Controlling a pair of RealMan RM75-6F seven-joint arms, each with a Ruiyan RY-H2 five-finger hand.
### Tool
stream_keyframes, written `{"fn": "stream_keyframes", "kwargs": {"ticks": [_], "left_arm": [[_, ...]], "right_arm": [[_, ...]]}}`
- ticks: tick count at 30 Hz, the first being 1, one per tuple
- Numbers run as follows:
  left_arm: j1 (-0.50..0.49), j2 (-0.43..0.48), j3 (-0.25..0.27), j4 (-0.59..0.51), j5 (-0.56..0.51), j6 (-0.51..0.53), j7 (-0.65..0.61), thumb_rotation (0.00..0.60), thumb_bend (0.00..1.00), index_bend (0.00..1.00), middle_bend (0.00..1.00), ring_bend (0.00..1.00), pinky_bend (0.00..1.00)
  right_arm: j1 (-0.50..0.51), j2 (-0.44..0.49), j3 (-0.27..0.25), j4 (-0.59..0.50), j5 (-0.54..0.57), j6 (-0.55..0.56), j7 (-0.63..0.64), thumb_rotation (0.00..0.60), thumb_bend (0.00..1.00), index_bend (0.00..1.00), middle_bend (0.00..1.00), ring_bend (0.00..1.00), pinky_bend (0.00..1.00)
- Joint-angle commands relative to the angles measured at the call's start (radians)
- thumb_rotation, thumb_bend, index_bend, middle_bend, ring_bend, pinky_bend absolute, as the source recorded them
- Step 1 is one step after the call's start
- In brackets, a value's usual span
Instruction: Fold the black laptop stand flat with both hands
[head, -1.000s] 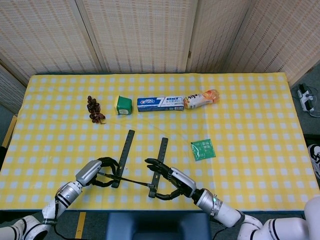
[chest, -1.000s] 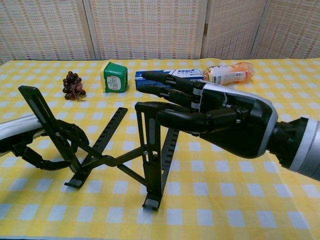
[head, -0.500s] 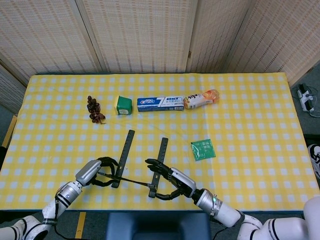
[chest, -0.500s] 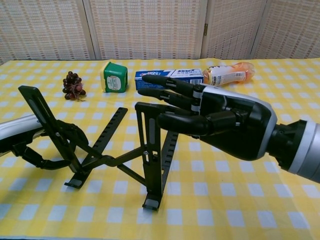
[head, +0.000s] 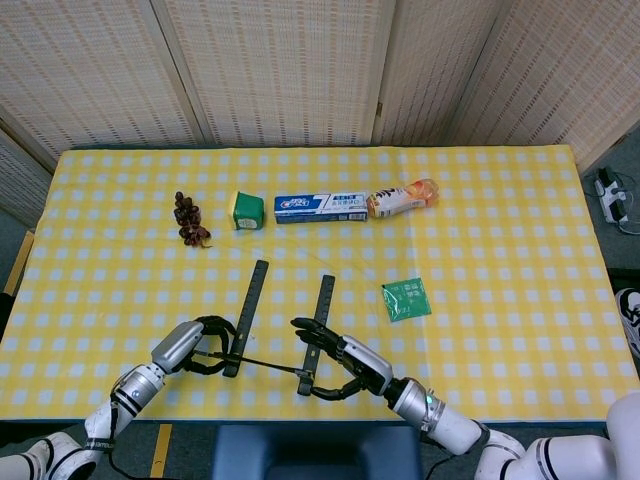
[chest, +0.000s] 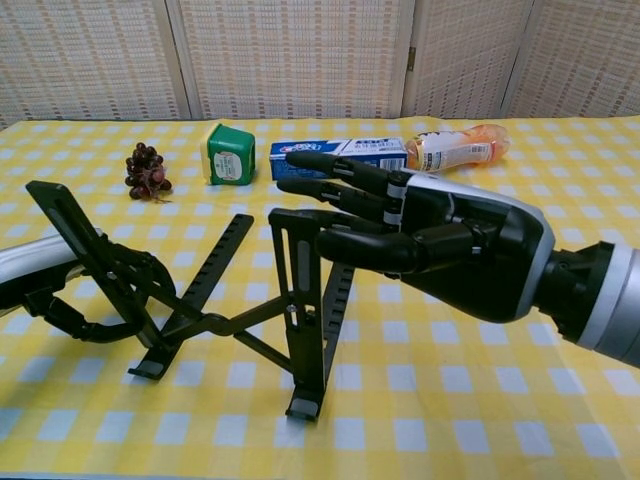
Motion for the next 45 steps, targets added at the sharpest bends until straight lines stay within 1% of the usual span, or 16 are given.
{"fn": "stream_keyframes", "kwargs": {"ticks": [1, 3, 10, 17, 19, 23, 28, 31, 35, 41, 45], "left_arm": [[0.0, -0.003, -0.001, 0.001, 0.001, 0.001, -0.002, 0.6, 0.36, 0.62, 0.37, 0.25, 0.24], [0.0, -0.005, -0.001, 0.002, 0.002, 0.001, -0.006, 0.6, 0.37, 0.62, 0.37, 0.25, 0.24], [-0.003, -0.007, 0.004, 0.001, 0.009, -0.006, -0.022, 0.6, 0.45, 0.64, 0.38, 0.26, 0.24], [0.001, -0.004, 0.01, -0.018, 0.016, 0.0, -0.015, 0.6, 0.46, 0.64, 0.39, 0.27, 0.23], [0.001, 0.001, 0.014, -0.029, 0.021, 0.002, -0.011, 0.6, 0.45, 0.6, 0.39, 0.26, 0.23], [0.004, 0.013, 0.019, -0.057, 0.032, 0.012, -0.003, 0.6, 0.45, 0.48, 0.39, 0.23, 0.22], [0.004, 0.034, 0.025, -0.088, 0.044, 0.021, 0.015, 0.6, 0.44, 0.41, 0.35, 0.2, 0.21], [0.003, 0.056, 0.03, -0.108, 0.049, 0.022, 0.031, 0.6, 0.44, 0.34, 0.31, 0.16, 0.19], [0.012, 0.088, 0.029, -0.129, 0.05, 0.042, 0.084, 0.6, 0.44, 0.29, 0.26, 0.12, 0.16], [0.034, 0.139, 0.026, -0.165, 0.038, 0.071, 0.154, 0.6, 0.44, 0.24, 0.22, 0.09, 0.14], [0.043, 0.165, 0.024, -0.181, 0.03, 0.078, 0.176, 0.6, 0.44, 0.23, 0.2, 0.07, 0.12]], "right_arm": [[0.0, -0.001, 0.0, 0.0, 0.0, 0.0, -0.001, 0.6, 0.32, 0.0, 0.04, 0.03, 0.0], [0.0, -0.001, -0.001, 0.0, -0.001, -0.001, 0.0, 0.6, 0.32, 0.0, 0.04, 0.03, 0.0], [-0.002, 0.0, -0.006, 0.001, -0.004, 0.001, -0.001, 0.6, 0.32, 0.0, 0.04, 0.03, 0.0], [-0.006, 0.007, -0.016, 0.005, -0.014, 0.006, -0.022, 0.6, 0.32, 0.0, 0.04, 0.03, 0.0], [-0.008, 0.008, -0.02, 0.004, -0.017, 0.007, -0.033, 0.6, 0.32, 0.0, 0.04, 0.03, 0.0], [-0.012, 0.008, -0.028, 0.006, -0.024, 0.011, -0.064, 0.6, 0.32, 0.0, 0.04, 0.03, 0.0], [-0.014, 0.0, -0.022, 0.007, -0.021, 0.013, -0.117, 0.6, 0.32, 0.0, 0.04, 0.03, 0.0], [-0.015, -0.015, -0.006, 0.006, -0.006, 0.012, -0.174, 0.6, 0.32, 0.0, 0.04, 0.03, 0.0], [-0.012, -0.053, 0.034, 0.006, 0.04, -0.003, -0.281, 0.6, 0.32, 0.0, 0.04, 0.03, 0.0], [-0.004, -0.114, 0.09, 0.013, 0.119, -0.033, -0.417, 0.6, 0.32, 0.0, 0.04, 0.03, 0.0], [-0.003, -0.154, 0.124, 0.029, 0.173, -0.047, -0.469, 0.6, 0.32, 0.0, 0.04, 0.03, 0.0]]}}
